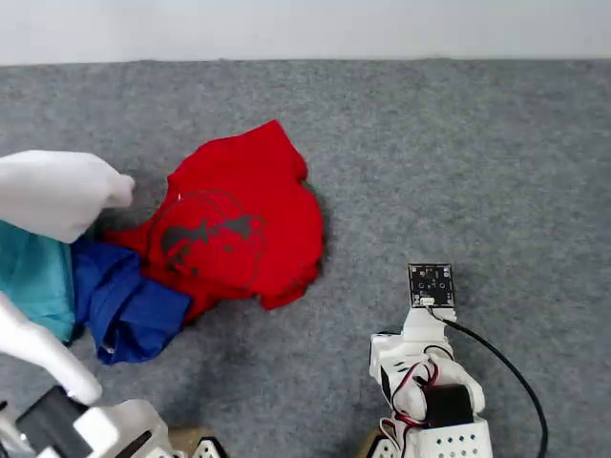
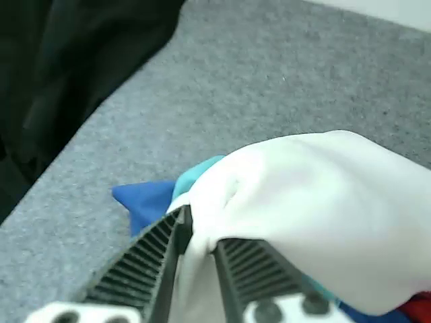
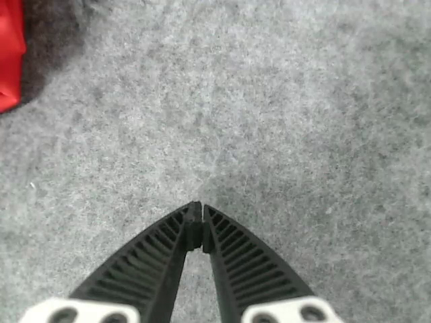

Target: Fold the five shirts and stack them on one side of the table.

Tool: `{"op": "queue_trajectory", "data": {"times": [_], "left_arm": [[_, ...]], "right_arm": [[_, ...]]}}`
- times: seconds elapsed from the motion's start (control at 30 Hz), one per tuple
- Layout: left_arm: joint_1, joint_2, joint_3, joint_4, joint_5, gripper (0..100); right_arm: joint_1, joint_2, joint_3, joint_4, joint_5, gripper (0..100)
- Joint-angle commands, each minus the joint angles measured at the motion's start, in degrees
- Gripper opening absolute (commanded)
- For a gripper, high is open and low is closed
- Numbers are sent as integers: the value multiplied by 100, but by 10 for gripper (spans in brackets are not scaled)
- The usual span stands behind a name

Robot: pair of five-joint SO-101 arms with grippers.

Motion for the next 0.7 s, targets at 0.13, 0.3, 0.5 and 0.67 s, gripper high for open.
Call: {"op": "queue_trajectory", "data": {"times": [0.13, 0.3, 0.5, 0.67], "left_arm": [[44, -756, -277, 1090, -571, 235], [53, -818, -295, 1556, -571, 276], [-62, -1160, -312, 1618, -571, 276], [9, -1829, -295, 2110, -580, 276]], "right_arm": [[40, -75, 62, 40, 44, 9], [40, -75, 62, 40, 44, 9], [40, -75, 62, 40, 44, 9], [40, -75, 62, 40, 44, 9]]}}
